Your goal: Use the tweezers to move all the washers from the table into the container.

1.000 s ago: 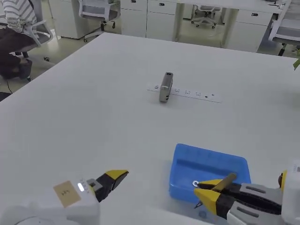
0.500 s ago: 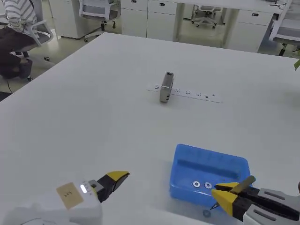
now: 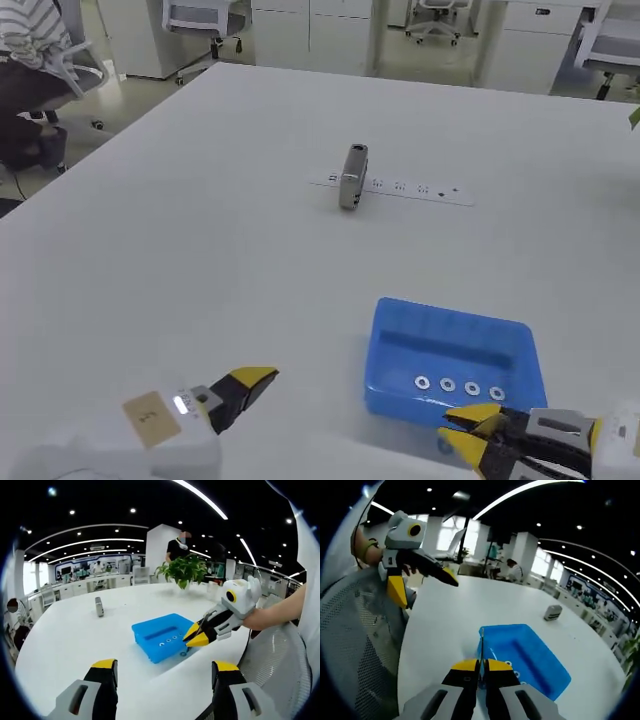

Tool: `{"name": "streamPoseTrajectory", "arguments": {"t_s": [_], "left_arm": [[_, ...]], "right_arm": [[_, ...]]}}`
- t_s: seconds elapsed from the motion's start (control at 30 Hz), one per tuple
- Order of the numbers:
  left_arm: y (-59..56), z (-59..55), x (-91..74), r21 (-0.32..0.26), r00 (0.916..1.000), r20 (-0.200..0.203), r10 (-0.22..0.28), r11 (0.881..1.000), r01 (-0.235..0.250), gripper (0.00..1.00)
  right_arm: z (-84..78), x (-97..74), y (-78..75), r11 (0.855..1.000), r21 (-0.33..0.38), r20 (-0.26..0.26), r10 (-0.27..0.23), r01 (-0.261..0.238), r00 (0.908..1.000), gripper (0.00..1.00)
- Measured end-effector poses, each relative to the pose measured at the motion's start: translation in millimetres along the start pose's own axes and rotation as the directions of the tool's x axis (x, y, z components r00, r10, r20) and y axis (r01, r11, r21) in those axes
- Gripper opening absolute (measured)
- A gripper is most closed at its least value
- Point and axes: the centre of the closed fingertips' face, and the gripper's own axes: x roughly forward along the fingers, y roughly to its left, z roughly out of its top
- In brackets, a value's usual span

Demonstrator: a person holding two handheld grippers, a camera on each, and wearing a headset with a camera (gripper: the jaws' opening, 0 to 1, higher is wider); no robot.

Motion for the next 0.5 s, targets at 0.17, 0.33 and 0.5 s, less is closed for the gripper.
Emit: {"name": "streamPoseTrajectory", "arguments": {"t_s": [0.17,0.33,0.5], "left_arm": [[0.5,-1.7,0.2,0.001,0.9999,-0.01,0.003,1.0,-0.003,0.78],[1.8,-2.5,-0.1,0.003,0.9998,-0.015,0.011,1.0,-0.011,0.78],[3.1,-3.3,0.0,0.003,0.9997,-0.018,0.015,1.0,-0.014,0.78]], "right_arm": [[1.7,6.5,-1.6,0.998,-0.063,-0.004,0.01,-0.01,0.9999,0.01],[-4.2,10.1,-2.8,0.997,-0.073,-0.021,0.021,-0.023,0.9996,0.01],[-5.4,8.8,-3.4,0.999,-0.028,-0.013,0.023,-0.023,0.9997,0.01]]}}
